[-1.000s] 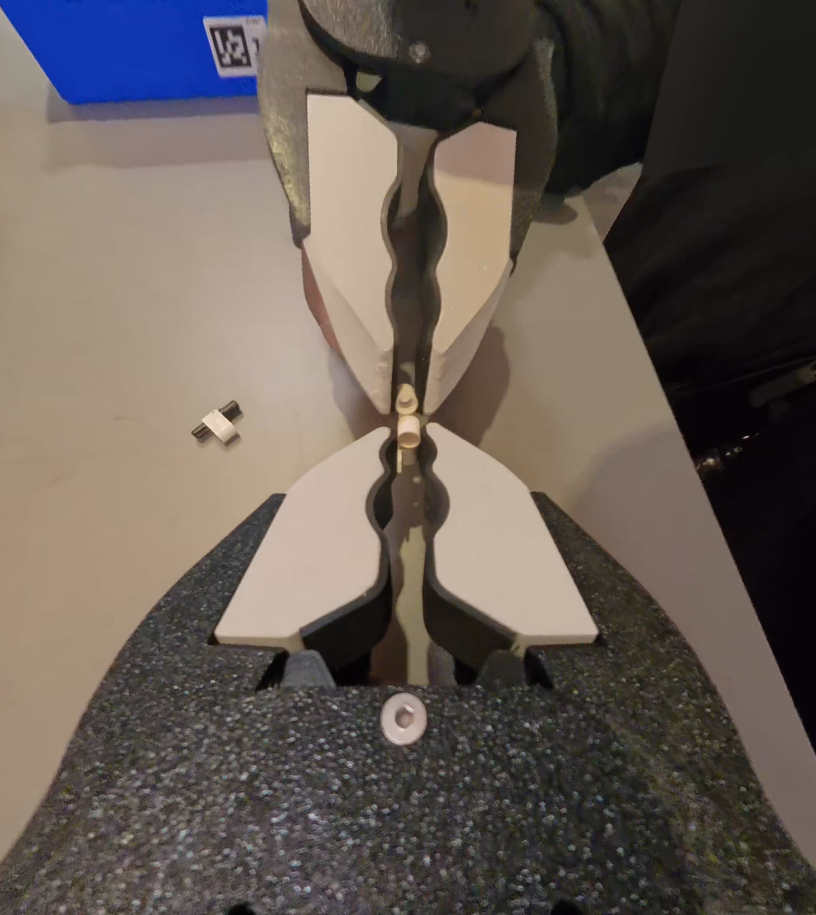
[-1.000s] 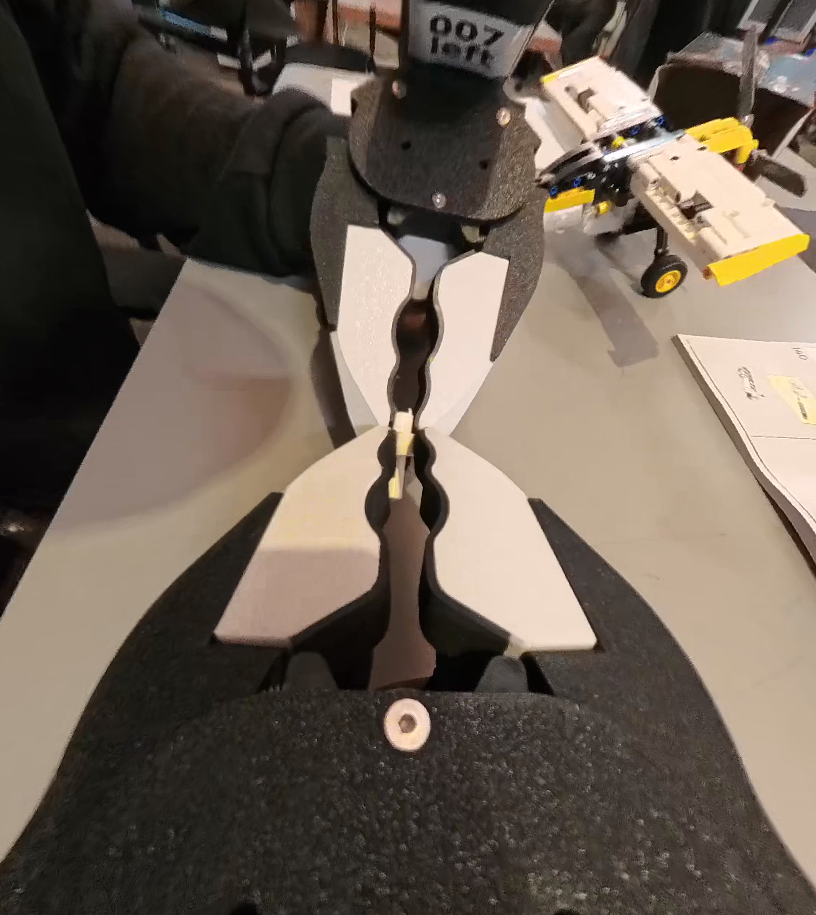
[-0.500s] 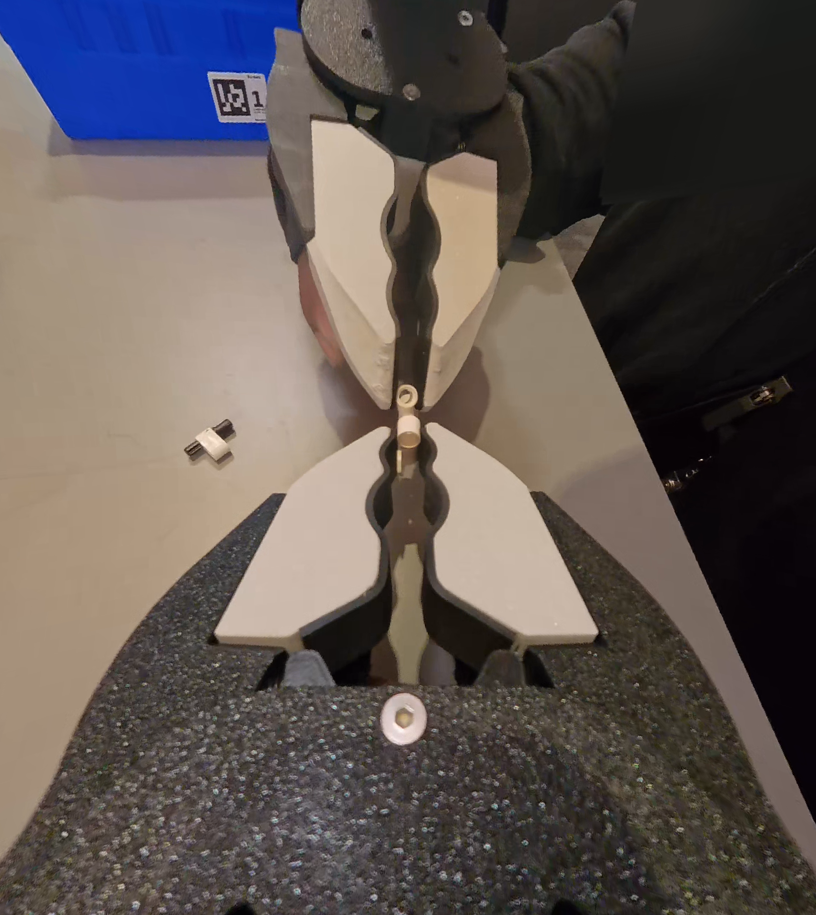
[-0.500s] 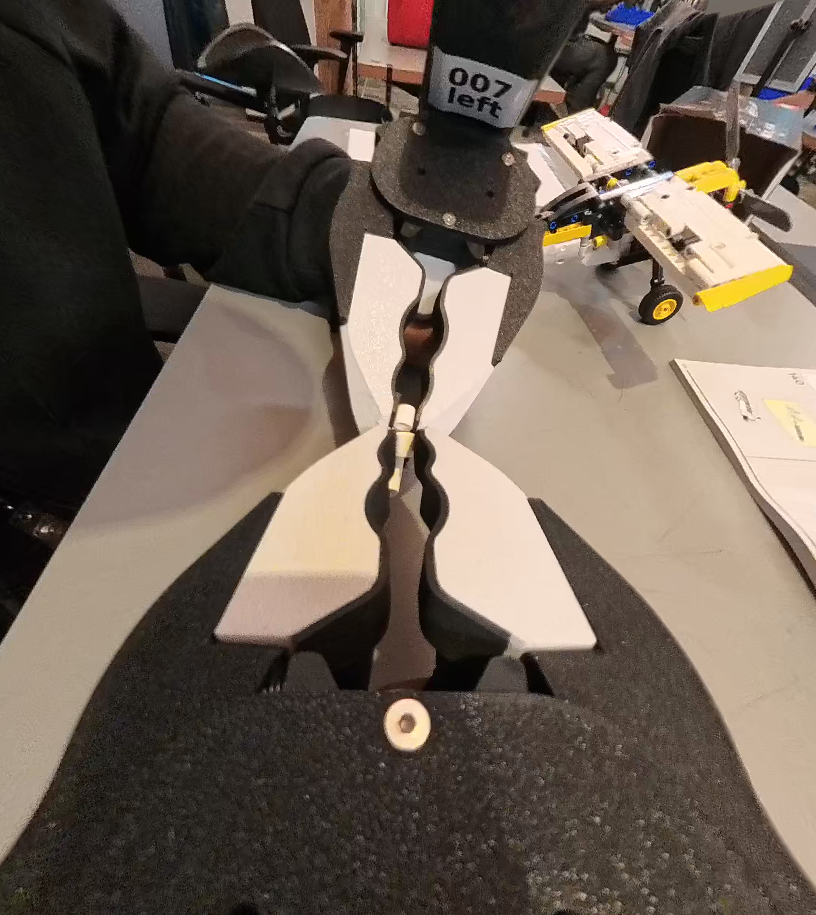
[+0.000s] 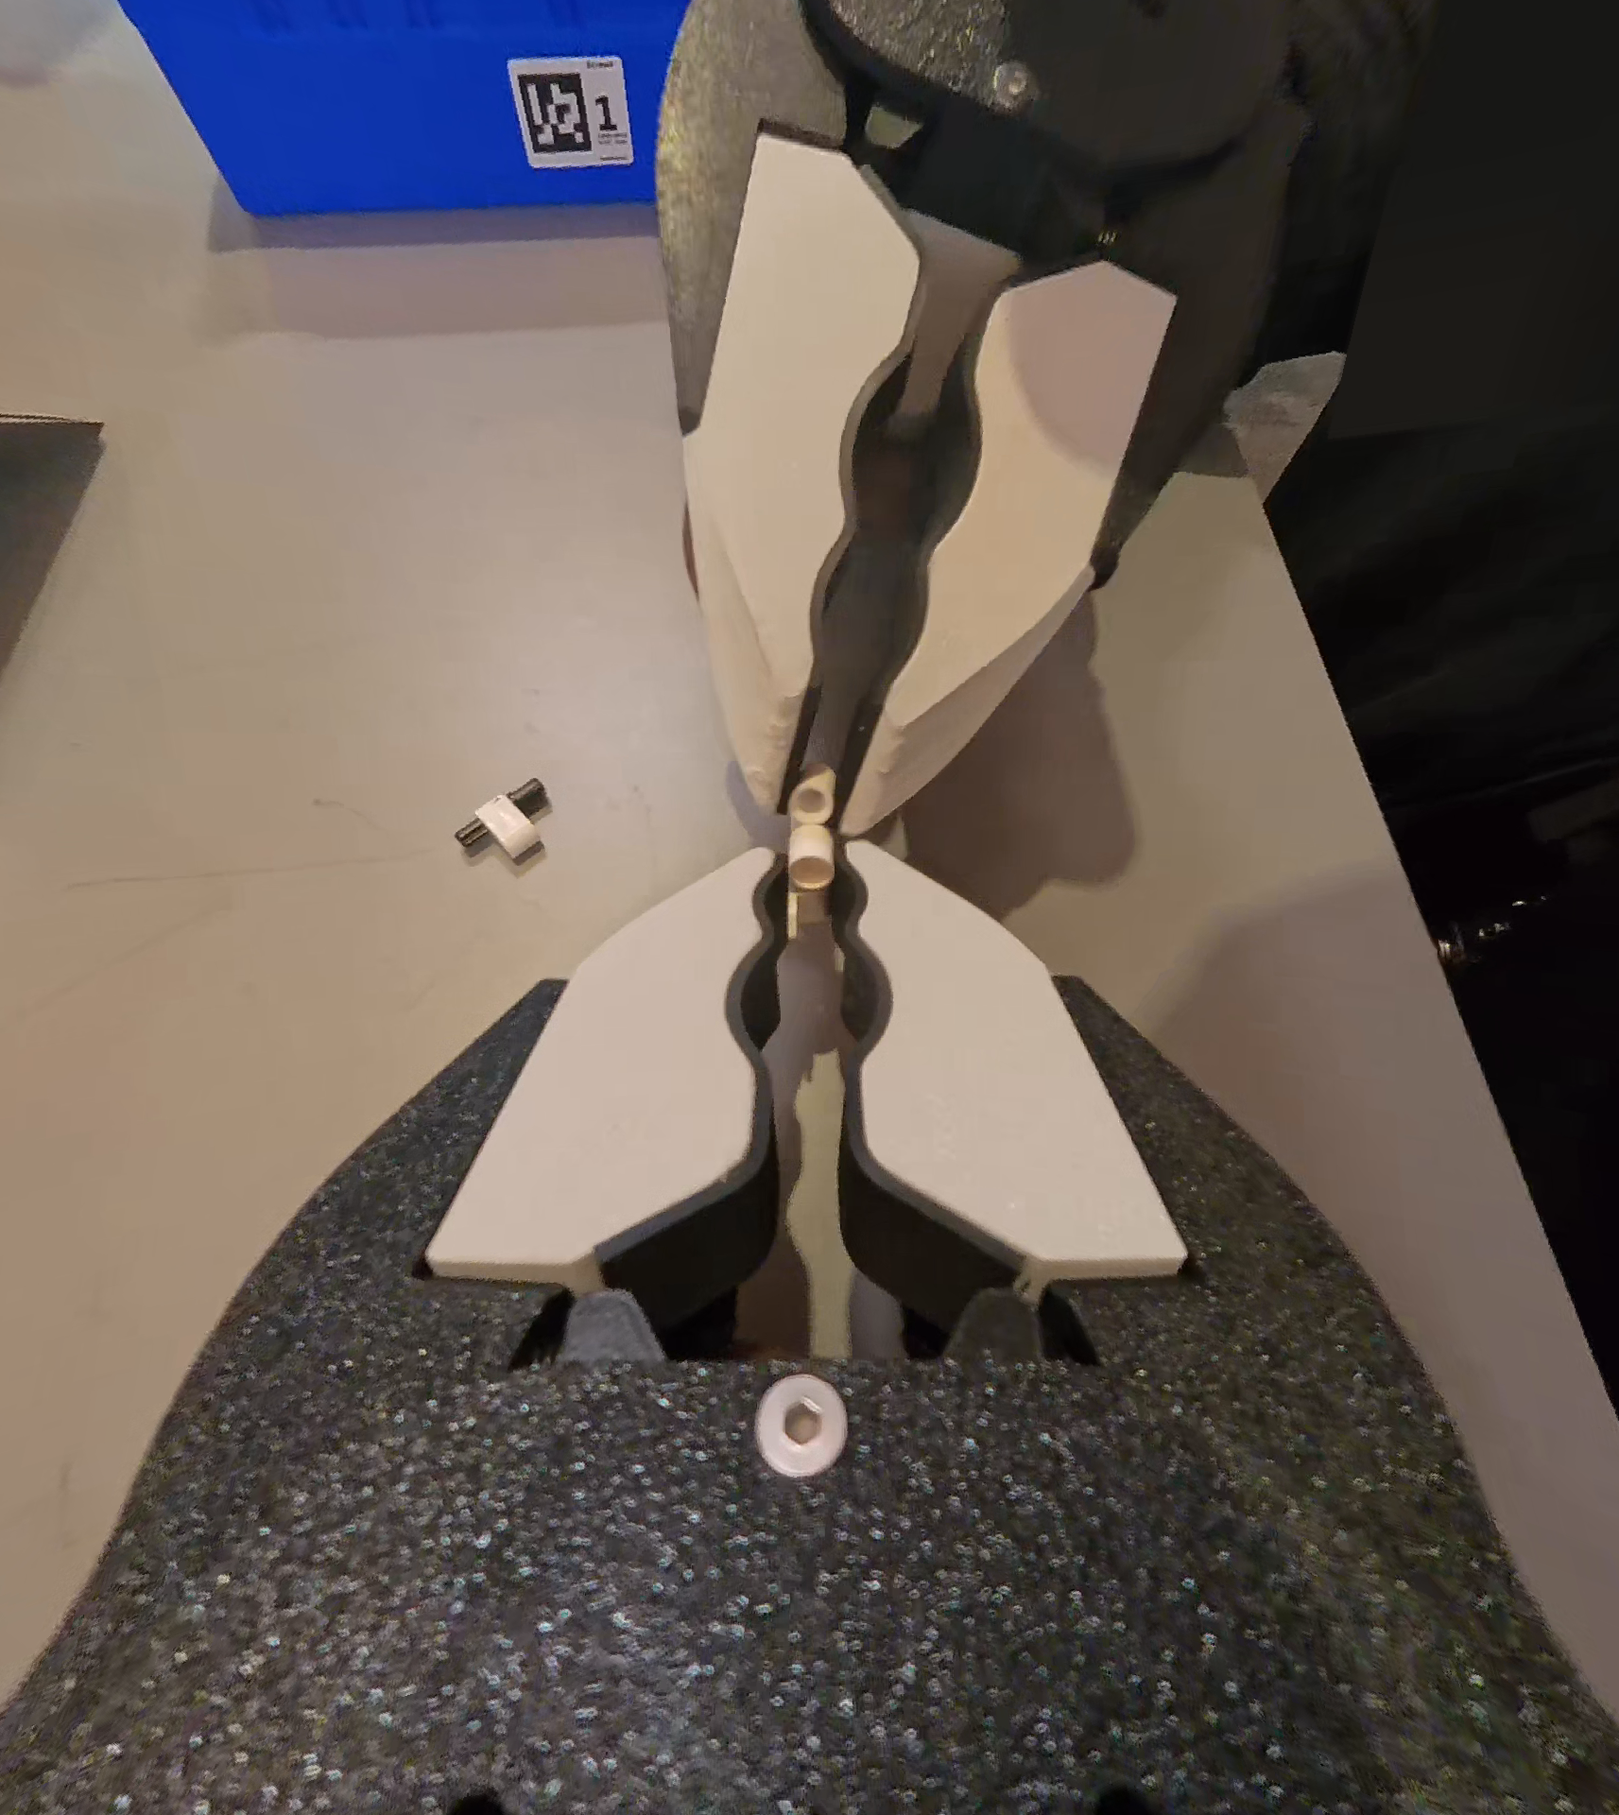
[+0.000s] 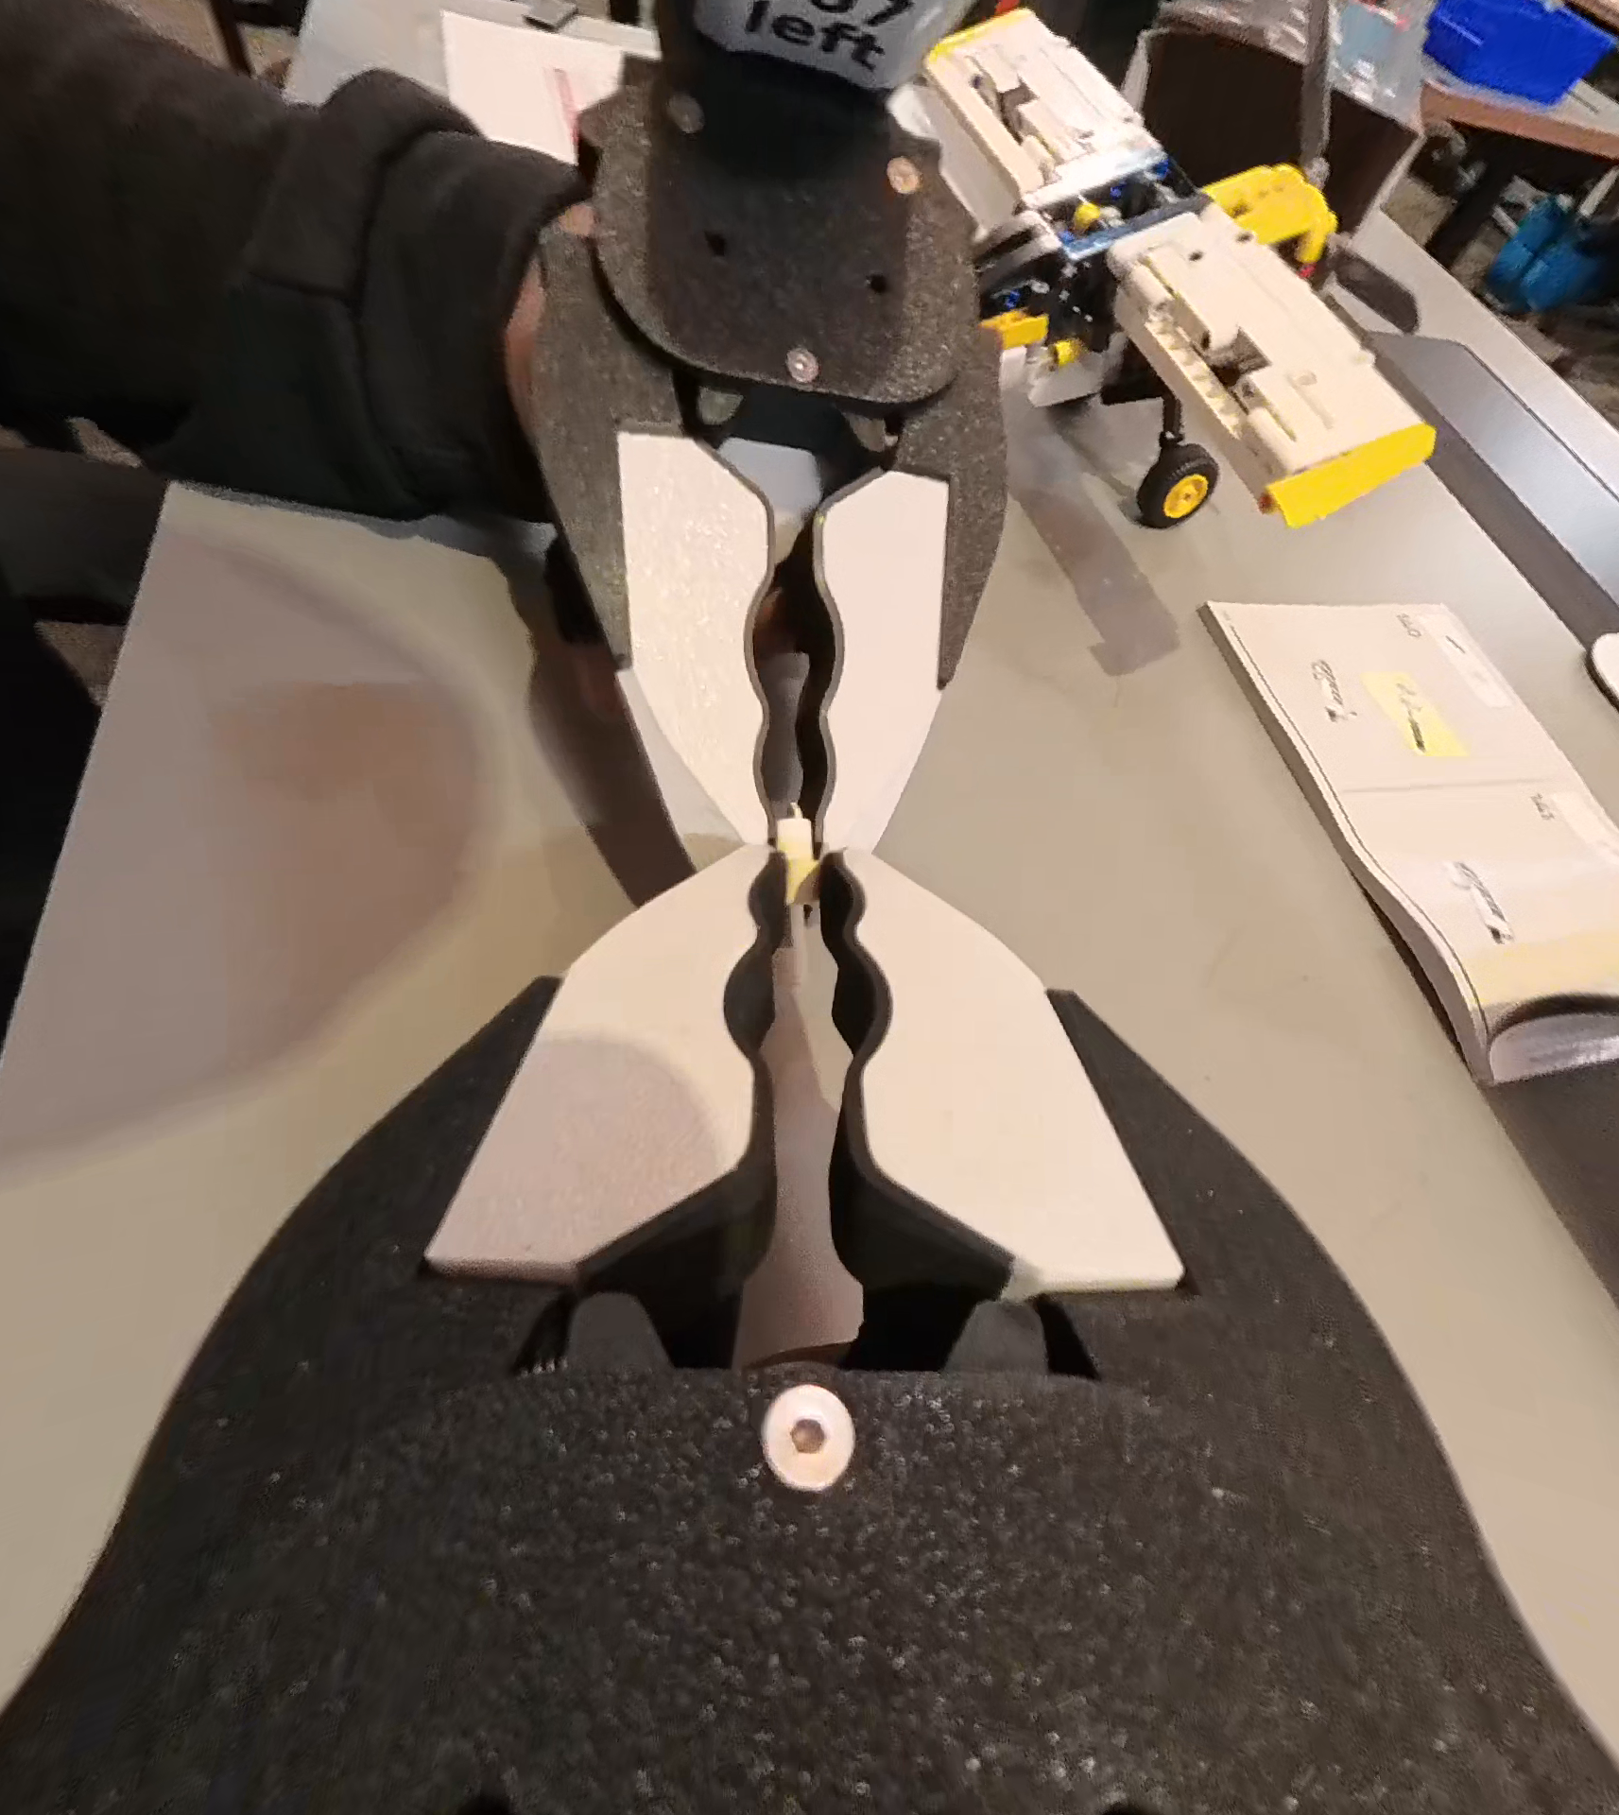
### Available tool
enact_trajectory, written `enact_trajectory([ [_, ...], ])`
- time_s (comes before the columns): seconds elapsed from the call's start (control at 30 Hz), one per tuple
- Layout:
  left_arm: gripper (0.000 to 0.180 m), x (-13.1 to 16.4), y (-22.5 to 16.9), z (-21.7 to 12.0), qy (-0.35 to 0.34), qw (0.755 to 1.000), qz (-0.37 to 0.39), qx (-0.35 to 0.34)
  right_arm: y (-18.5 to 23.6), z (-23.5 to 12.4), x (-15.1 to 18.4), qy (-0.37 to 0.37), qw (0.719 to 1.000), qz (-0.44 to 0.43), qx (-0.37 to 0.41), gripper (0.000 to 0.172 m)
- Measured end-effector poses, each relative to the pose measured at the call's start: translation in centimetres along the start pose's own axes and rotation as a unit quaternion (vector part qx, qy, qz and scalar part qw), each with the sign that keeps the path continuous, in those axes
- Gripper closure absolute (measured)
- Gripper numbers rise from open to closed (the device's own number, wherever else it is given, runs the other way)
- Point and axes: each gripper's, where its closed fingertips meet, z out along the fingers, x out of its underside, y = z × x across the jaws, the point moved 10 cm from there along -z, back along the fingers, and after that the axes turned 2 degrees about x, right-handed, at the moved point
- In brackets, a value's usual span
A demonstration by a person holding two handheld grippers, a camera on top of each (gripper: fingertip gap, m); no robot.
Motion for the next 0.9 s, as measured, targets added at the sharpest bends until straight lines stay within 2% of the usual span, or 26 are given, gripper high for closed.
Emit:
enact_trajectory([
  [0.17, 0.174, 0.2, 0.0, 0.0, 0.019, 0.999, 0.024, -0.011, 0.0, 0.5, 0.1, 0.013, 0.998, 0.063, 0.009, 0.165],
  [0.33, 0.174, 0.0, -0.4, 0.2, 0.007, 0.999, 0.036, 0.022, -0.4, -0.1, 0.8, -0.034, 0.997, 0.01, -0.065, 0.164],
  [0.5, 0.174, 0.2, -0.7, 0.8, 0.026, 0.998, 0.043, 0.029, -0.2, 0.0, 1.2, -0.016, 0.994, -0.044, -0.098, 0.164],
  [0.7, 0.174, 0.2, -0.8, 0.7, 0.044, 0.997, 0.06, 0.011, 0.0, 0.4, 1.3, -0.005, 0.998, 0.002, -0.068, 0.165],
  [0.9, 0.174, 0.0, -0.9, 0.5, 0.021, 0.998, 0.062, 0.023, -0.4, 0.1, 1.5, -0.032, 0.994, 0.031, -0.1, 0.164],
])
